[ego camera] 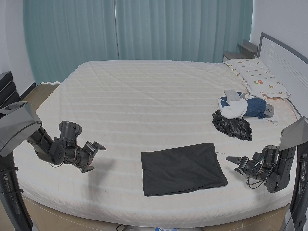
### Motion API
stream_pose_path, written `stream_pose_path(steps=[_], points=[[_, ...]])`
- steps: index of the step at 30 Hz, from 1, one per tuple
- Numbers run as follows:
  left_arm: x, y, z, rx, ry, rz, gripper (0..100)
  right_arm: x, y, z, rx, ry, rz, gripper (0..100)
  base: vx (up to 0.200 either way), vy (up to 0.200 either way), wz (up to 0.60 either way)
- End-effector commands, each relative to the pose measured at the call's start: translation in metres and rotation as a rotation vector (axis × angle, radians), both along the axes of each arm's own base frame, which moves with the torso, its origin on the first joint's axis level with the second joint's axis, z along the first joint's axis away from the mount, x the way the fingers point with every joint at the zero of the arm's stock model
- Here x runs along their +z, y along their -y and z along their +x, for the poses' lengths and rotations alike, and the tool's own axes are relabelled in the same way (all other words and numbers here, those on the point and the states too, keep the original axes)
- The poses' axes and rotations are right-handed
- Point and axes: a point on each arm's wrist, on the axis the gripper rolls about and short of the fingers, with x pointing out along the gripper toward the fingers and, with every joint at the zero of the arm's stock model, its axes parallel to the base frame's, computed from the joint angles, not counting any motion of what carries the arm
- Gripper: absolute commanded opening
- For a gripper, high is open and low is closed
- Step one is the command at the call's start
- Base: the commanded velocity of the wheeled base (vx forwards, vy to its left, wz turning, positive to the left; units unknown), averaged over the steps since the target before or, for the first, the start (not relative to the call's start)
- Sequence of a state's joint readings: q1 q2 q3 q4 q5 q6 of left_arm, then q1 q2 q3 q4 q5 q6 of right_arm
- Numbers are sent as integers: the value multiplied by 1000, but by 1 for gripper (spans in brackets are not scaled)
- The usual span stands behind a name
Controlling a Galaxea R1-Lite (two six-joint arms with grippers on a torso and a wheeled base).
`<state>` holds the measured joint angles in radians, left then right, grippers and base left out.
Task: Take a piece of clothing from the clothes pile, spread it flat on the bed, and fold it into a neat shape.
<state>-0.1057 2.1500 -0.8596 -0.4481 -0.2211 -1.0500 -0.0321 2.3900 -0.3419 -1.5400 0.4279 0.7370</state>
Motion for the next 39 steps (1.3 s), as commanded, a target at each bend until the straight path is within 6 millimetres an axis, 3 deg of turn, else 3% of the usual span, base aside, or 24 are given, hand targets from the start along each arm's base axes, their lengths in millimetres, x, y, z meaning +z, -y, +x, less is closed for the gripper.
stream_pose_path(steps=[1, 12, 24, 36, 39], points=[[0, 0, 0, 0, 1, 2, 100, -11, 4, -1, -11, -29, 3, 100, 0, 0, 0], [0, 0, 0, 3, 2, 4, 100, -13, 3, -2, -10, -31, 3, 100, 0, 0, 0], [0, 0, 0, 4, 1, 7, 100, -13, 2, -3, -7, -36, 3, 100, -200, 0, 0], [1, 1, 3, 8, 8, 5, 100, -13, 1, -3, -7, -37, 2, 100, 0, 0, 0], [1, 2, 4, 4, 9, 8, 100, -13, 1, -3, -6, -37, 1, 100, 0, -200, 0]])
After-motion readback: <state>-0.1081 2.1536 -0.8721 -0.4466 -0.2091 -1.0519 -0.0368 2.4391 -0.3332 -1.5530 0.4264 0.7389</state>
